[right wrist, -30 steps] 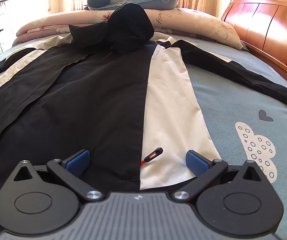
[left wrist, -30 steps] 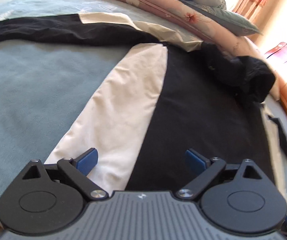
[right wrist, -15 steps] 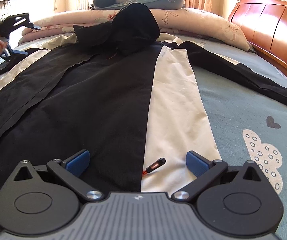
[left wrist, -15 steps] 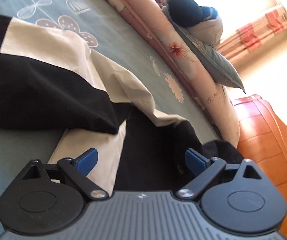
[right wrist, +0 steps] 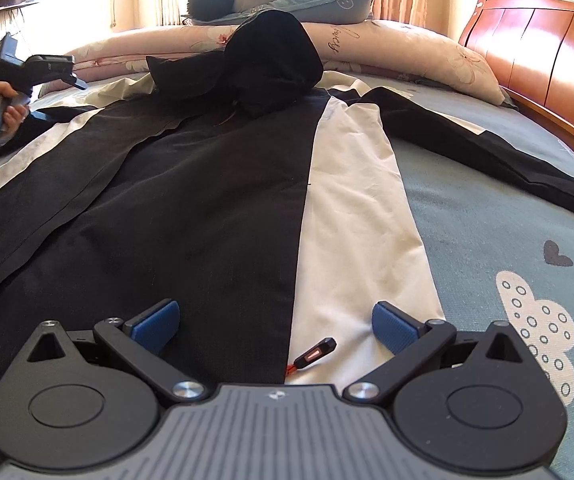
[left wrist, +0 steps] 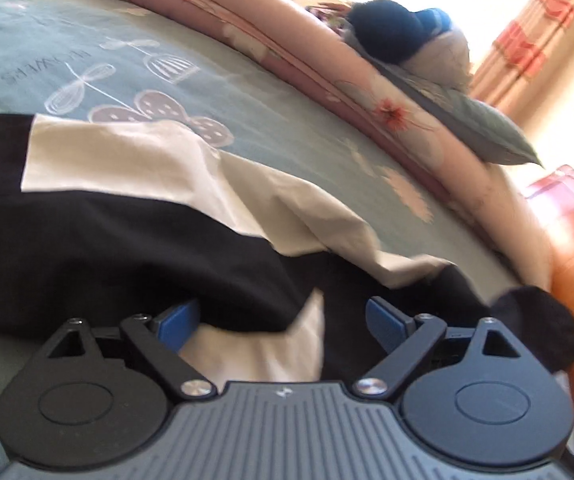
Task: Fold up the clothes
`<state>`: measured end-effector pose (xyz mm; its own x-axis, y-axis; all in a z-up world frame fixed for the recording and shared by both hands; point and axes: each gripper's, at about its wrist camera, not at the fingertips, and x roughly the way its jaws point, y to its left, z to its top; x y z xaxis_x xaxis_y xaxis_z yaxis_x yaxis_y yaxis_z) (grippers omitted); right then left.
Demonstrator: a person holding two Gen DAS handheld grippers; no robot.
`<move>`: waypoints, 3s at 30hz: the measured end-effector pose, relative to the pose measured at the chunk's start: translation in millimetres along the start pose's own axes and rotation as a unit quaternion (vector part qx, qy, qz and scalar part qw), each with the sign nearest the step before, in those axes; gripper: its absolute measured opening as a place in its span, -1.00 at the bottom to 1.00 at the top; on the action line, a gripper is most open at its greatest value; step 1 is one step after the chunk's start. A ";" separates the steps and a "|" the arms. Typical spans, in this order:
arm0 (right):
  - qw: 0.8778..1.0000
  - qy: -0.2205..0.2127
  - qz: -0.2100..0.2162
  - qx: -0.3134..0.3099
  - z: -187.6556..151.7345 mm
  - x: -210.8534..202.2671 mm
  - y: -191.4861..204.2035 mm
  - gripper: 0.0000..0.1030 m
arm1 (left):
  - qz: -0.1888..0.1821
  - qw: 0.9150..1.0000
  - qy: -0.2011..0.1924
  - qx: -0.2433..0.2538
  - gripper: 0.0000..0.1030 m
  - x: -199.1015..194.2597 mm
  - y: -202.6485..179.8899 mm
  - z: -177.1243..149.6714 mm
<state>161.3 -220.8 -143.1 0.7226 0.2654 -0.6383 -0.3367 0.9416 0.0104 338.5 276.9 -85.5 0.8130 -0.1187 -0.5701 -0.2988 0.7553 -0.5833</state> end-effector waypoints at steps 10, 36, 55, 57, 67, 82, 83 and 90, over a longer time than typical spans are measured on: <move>1.000 0.010 -0.002 -0.001 2.4 -0.2 1.0 1.00 | 0.119 0.990 0.080 0.004 0.74 -29.9 6.3 -26.6; 0.998 0.047 0.024 0.026 -1.6 -46.8 1.0 1.00 | 0.089 0.977 0.195 0.006 0.85 -226.8 35.8 -176.2; 1.000 0.014 0.008 0.013 20.0 -73.1 -8.5 1.00 | 0.049 0.982 0.170 0.071 0.84 -233.6 -33.7 -133.5; 1.000 0.002 0.005 -0.001 34.5 -74.1 -8.6 1.00 | 0.027 0.984 0.145 0.098 0.84 -229.3 -63.0 -108.8; 0.994 -0.101 0.000 -0.033 151.6 -54.2 -12.5 1.00 | -0.027 0.981 0.016 0.189 0.84 -153.4 -147.5 -44.5; 0.995 0.042 0.082 0.033 174.1 171.2 -40.4 1.00 | 0.018 0.983 0.065 0.170 0.87 7.1 -53.5 -105.3; 0.997 0.059 0.055 0.020 164.9 177.1 -45.7 1.00 | 0.010 0.982 0.062 0.176 0.89 5.5 -51.5 -106.8; 0.999 0.037 0.032 0.022 166.7 149.5 -57.5 0.91 | 0.002 0.977 0.051 0.209 0.92 6.6 -50.2 -112.4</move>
<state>389.3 -200.7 -110.8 0.6538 0.3108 -0.6898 -0.3520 0.9320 0.0862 302.7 165.7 -125.0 0.7524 -0.1622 -0.6384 -0.0547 0.9505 -0.3059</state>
